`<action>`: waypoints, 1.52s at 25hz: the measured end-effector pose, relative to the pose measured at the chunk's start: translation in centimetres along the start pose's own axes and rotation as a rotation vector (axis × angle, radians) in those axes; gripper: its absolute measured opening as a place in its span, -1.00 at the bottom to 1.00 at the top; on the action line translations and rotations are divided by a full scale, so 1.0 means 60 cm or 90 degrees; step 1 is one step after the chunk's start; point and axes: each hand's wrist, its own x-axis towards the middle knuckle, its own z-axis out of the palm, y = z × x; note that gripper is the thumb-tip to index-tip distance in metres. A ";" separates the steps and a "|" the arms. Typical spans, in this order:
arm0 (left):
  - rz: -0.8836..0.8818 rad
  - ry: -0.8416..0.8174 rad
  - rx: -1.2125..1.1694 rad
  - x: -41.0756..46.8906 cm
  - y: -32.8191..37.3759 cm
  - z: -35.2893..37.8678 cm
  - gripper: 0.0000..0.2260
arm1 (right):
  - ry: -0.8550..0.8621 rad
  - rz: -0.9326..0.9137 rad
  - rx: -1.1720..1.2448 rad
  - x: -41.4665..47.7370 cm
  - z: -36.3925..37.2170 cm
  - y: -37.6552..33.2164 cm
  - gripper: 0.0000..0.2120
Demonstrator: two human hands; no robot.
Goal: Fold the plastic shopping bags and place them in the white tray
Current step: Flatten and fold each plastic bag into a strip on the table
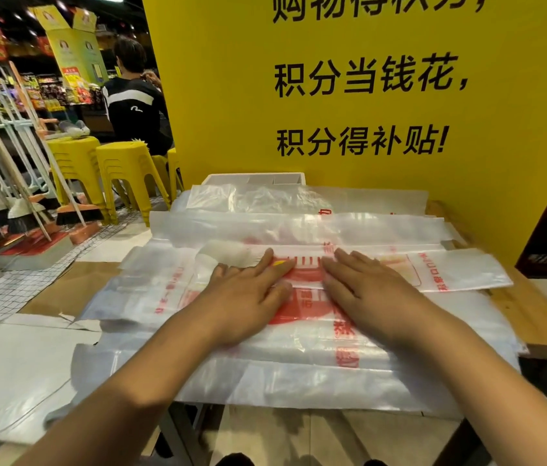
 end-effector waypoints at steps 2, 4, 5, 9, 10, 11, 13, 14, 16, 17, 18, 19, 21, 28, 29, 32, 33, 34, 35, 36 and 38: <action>-0.027 -0.011 0.008 0.002 -0.004 0.003 -0.52 | -0.041 0.056 -0.016 -0.015 -0.012 0.039 -0.36; -0.039 -0.007 0.013 0.005 -0.006 0.005 -0.50 | -0.054 0.138 -0.031 -0.036 -0.029 0.079 -0.26; -0.038 -0.002 0.016 0.006 -0.006 0.006 -0.50 | -0.056 0.184 -0.038 -0.044 -0.036 0.095 -0.22; -0.030 -0.003 0.018 0.008 -0.005 0.008 -0.49 | -0.079 0.290 -0.069 -0.051 -0.044 0.117 -0.25; -0.031 -0.005 0.018 0.007 -0.005 0.007 -0.49 | -0.062 0.305 -0.085 -0.050 -0.043 0.110 -0.27; -0.032 -0.006 0.021 0.007 -0.004 0.005 -0.49 | -0.029 0.310 -0.115 -0.050 -0.041 0.097 -0.30; -0.032 -0.010 0.029 0.008 -0.003 0.004 -0.49 | 0.064 0.234 -0.164 -0.048 -0.034 0.061 -0.39; -0.031 -0.011 0.031 0.008 -0.001 0.003 -0.48 | 0.090 0.163 -0.151 -0.048 -0.029 0.040 -0.43; -0.031 -0.018 0.026 0.008 -0.002 0.000 -0.47 | 0.076 0.070 -0.090 -0.050 -0.014 0.008 -0.47; -0.039 -0.022 0.022 0.008 -0.006 -0.004 -0.45 | 0.057 0.063 -0.066 -0.050 -0.006 0.002 -0.49; -0.055 -0.019 0.021 0.008 -0.017 -0.009 -0.42 | 0.044 0.070 -0.051 -0.050 0.001 0.004 -0.49; -0.081 -0.011 0.023 0.007 -0.033 -0.015 -0.40 | 0.037 0.079 -0.044 -0.049 0.005 0.009 -0.50; -0.149 -0.006 0.024 0.001 -0.073 -0.026 -0.35 | 0.029 0.085 -0.044 -0.047 0.007 0.019 -0.50; -0.176 -0.045 0.006 -0.029 -0.123 -0.024 -0.33 | 0.009 0.090 -0.038 -0.052 0.006 0.020 -0.49; -0.175 -0.045 0.012 -0.028 -0.124 -0.023 -0.34 | 0.010 0.095 -0.041 -0.053 0.006 0.020 -0.48; -0.182 -0.065 0.041 -0.025 -0.126 -0.022 -0.36 | 0.003 0.114 -0.050 -0.050 0.007 0.021 -0.45; -0.186 -0.062 0.045 -0.024 -0.126 -0.021 -0.35 | 0.001 0.115 -0.050 -0.050 0.008 0.020 -0.44; -0.186 -0.051 0.048 -0.023 -0.125 -0.022 -0.34 | 0.002 0.115 -0.047 -0.050 0.007 0.019 -0.44; -0.178 -0.038 0.052 -0.025 -0.122 -0.025 -0.30 | 0.003 0.118 -0.041 -0.050 0.005 0.018 -0.43; -0.160 -0.025 0.064 -0.026 -0.118 -0.030 -0.25 | 0.006 0.120 -0.034 -0.050 0.000 0.017 -0.43; -0.106 -0.013 0.100 -0.028 -0.111 -0.043 -0.16 | 0.023 0.113 -0.035 -0.046 -0.015 0.020 -0.49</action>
